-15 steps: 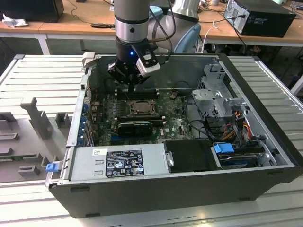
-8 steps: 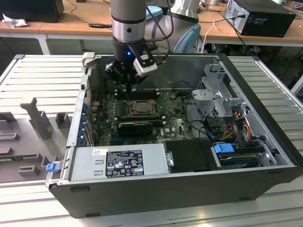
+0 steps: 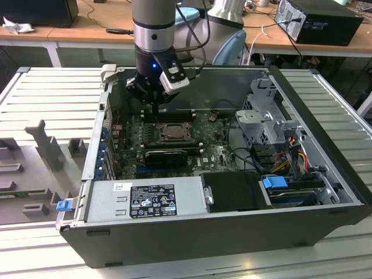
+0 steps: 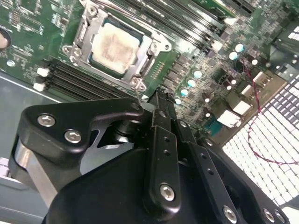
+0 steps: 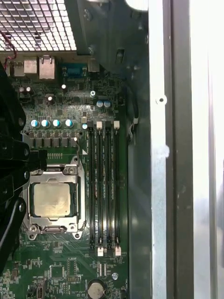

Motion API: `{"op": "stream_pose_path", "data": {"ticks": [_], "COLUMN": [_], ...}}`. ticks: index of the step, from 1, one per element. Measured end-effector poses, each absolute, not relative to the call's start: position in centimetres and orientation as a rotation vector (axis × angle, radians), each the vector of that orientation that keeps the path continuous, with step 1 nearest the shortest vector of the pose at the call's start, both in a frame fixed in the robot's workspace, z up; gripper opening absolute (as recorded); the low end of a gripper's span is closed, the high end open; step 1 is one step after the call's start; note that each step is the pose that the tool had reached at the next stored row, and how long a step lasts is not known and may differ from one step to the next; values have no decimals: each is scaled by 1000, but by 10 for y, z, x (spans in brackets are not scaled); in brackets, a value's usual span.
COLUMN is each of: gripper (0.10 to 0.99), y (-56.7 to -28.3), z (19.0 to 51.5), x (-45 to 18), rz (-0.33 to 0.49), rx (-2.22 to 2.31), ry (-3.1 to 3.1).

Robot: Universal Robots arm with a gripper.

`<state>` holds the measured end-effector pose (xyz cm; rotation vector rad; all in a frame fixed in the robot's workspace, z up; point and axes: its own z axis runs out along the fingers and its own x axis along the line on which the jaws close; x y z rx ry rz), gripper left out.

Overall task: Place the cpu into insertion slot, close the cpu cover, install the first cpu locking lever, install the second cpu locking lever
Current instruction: 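Install the first cpu locking lever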

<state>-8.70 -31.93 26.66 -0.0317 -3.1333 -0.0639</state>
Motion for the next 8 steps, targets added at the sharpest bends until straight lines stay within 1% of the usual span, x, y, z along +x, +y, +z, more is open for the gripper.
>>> {"op": "stream_pose_path", "data": {"ticks": [8], "gripper": [106], "y": [-318], "z": [264], "x": [-108], "rz": [-64], "rx": [-31], "ry": [-3135]}}
